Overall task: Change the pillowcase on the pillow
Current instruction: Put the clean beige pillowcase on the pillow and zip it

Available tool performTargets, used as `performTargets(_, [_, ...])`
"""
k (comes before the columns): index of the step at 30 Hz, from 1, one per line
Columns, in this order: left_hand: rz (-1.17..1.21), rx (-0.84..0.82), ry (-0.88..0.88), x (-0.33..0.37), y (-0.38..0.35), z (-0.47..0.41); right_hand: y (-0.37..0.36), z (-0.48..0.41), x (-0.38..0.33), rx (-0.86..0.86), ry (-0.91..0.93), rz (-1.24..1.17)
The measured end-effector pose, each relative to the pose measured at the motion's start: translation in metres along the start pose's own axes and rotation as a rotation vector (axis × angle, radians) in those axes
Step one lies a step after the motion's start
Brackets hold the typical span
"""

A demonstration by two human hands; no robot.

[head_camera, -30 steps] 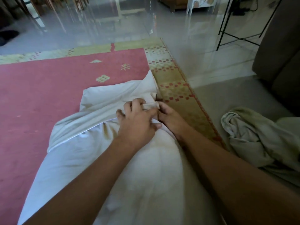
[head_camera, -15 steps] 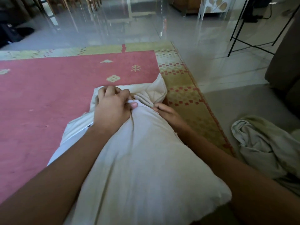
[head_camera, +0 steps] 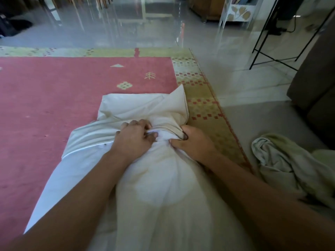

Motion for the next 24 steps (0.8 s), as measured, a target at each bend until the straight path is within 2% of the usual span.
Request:
performTargets(2, [-0.081,-0.076,0.005,0.005,-0.003,-0.001,0.0,0.004,0.0,0.046,0.021,0.103])
performTargets(4, [-0.073,-0.064,-0.075,0.013,-0.003,0.001,0.001,0.01,0.001,0.09,0.009,0.162])
performTargets(7, [-0.082,0.079,-0.239,0.027,0.002,0.017,0.001,0.017,0.005,0.154,-0.009,0.319])
performTargets(10, [-0.139,0.211,-0.351,0.037,0.005,0.042,-0.002,0.022,0.012,0.092,-0.03,0.495])
performTargets(14, [-0.264,0.218,-0.237,0.018,0.009,0.044,0.002,0.024,0.013,0.025,0.009,0.59])
performTargets(17, [-0.307,0.147,-0.157,-0.001,0.017,0.041,0.007,0.026,0.005,0.017,0.074,0.562])
performTargets(20, [-0.278,0.126,-0.068,-0.03,0.023,0.046,0.004,0.031,-0.003,-0.032,0.151,0.493])
performTargets(24, [-0.134,0.073,0.076,-0.081,0.023,0.057,-0.001,0.036,-0.018,-0.188,0.187,0.364])
Point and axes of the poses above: each hand's wrist, its own z-axis away from the middle knuckle, its own y-axis out of the back of the hand, x = y × z, the point moved 6 cm from there along -z, towards the middle knuckle, and after that the axes turned 12 degrees about -z, right-handed, at the moved point
